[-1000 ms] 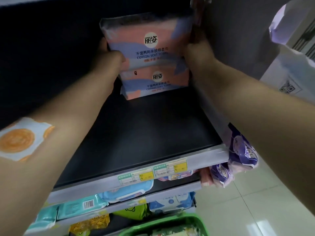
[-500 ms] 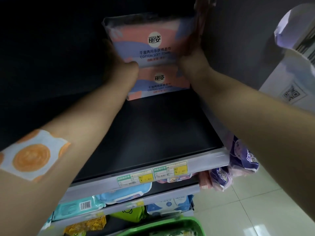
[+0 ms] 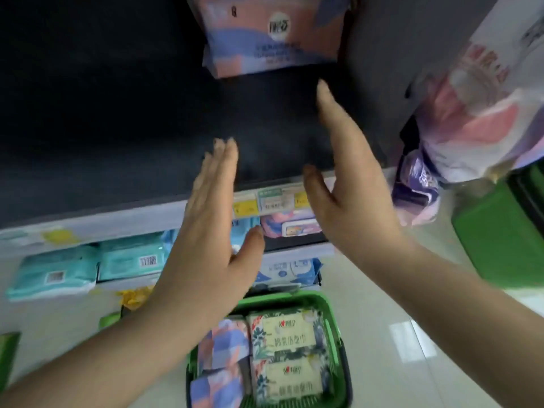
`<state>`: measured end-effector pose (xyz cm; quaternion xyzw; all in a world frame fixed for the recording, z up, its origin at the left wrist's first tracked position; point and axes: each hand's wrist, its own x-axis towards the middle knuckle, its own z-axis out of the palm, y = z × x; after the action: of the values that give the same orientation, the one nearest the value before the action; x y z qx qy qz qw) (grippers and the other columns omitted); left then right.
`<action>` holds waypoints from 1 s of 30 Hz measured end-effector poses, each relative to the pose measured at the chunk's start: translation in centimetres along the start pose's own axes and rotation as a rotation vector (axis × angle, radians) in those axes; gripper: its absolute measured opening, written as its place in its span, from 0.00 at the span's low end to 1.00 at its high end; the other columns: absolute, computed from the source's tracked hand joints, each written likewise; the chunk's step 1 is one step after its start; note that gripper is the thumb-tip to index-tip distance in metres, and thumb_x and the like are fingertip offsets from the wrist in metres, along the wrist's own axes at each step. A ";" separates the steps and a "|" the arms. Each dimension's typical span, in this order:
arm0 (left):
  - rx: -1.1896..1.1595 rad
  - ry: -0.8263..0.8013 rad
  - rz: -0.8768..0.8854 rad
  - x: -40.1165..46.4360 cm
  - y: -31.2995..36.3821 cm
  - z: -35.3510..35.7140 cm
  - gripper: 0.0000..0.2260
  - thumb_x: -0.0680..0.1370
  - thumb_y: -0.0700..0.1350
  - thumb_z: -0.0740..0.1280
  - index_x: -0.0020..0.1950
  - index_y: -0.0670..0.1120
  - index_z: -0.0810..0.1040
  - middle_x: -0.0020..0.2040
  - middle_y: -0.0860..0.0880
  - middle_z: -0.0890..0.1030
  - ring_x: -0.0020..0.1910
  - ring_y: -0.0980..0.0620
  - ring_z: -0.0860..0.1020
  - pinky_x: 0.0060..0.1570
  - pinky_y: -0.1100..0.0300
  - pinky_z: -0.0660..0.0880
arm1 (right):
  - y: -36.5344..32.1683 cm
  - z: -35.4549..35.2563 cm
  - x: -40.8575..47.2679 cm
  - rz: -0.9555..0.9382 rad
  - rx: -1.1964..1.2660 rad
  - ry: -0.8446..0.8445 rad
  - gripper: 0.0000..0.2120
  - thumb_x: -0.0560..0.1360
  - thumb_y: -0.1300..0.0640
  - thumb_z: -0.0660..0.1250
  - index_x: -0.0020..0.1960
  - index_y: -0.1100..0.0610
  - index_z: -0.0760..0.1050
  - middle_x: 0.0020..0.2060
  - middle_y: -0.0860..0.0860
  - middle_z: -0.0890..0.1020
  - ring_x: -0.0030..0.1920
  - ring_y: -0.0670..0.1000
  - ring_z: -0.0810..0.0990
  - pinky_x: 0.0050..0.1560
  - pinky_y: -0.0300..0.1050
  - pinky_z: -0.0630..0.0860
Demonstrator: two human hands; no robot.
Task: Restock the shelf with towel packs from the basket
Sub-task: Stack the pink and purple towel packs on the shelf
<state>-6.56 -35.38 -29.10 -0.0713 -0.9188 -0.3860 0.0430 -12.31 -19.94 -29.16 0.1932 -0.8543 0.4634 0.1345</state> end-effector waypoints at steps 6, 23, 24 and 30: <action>-0.251 -0.082 -0.285 -9.6 -4.7 2.1 0.29 0.69 0.55 0.58 0.66 0.75 0.54 0.72 0.73 0.53 0.73 0.68 0.53 0.69 0.60 0.55 | 1.2 2.1 -9.3 -0.003 -0.061 -0.066 0.29 0.70 0.68 0.55 0.70 0.58 0.58 0.66 0.49 0.66 0.69 0.51 0.65 0.68 0.34 0.60; -0.094 -0.215 -1.291 -15.7 -24.4 17.2 0.21 0.73 0.42 0.70 0.63 0.40 0.68 0.57 0.40 0.75 0.53 0.43 0.75 0.44 0.59 0.67 | 6.6 11.8 -23.8 0.569 -0.020 -0.471 0.30 0.73 0.68 0.60 0.73 0.55 0.60 0.68 0.52 0.68 0.66 0.52 0.70 0.61 0.37 0.65; -0.088 -0.214 -1.307 -15.4 -24.8 17.9 0.22 0.72 0.43 0.71 0.63 0.40 0.67 0.59 0.39 0.74 0.53 0.43 0.75 0.44 0.59 0.67 | 6.6 11.7 -24.1 0.583 -0.012 -0.468 0.30 0.73 0.67 0.60 0.73 0.54 0.60 0.67 0.51 0.69 0.65 0.51 0.71 0.59 0.36 0.66; 0.204 -0.165 -1.365 -14.5 -27.0 20.3 0.50 0.66 0.54 0.76 0.75 0.36 0.49 0.67 0.37 0.66 0.66 0.39 0.68 0.62 0.50 0.67 | 6.7 11.1 -25.6 0.683 -0.003 -0.467 0.28 0.74 0.66 0.60 0.72 0.51 0.59 0.66 0.47 0.70 0.60 0.45 0.75 0.56 0.40 0.72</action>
<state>2.77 -40.93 -64.24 0.4979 -0.7899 -0.2318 -0.2726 6.82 -20.74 -50.45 -0.0016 -0.8776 0.4238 -0.2241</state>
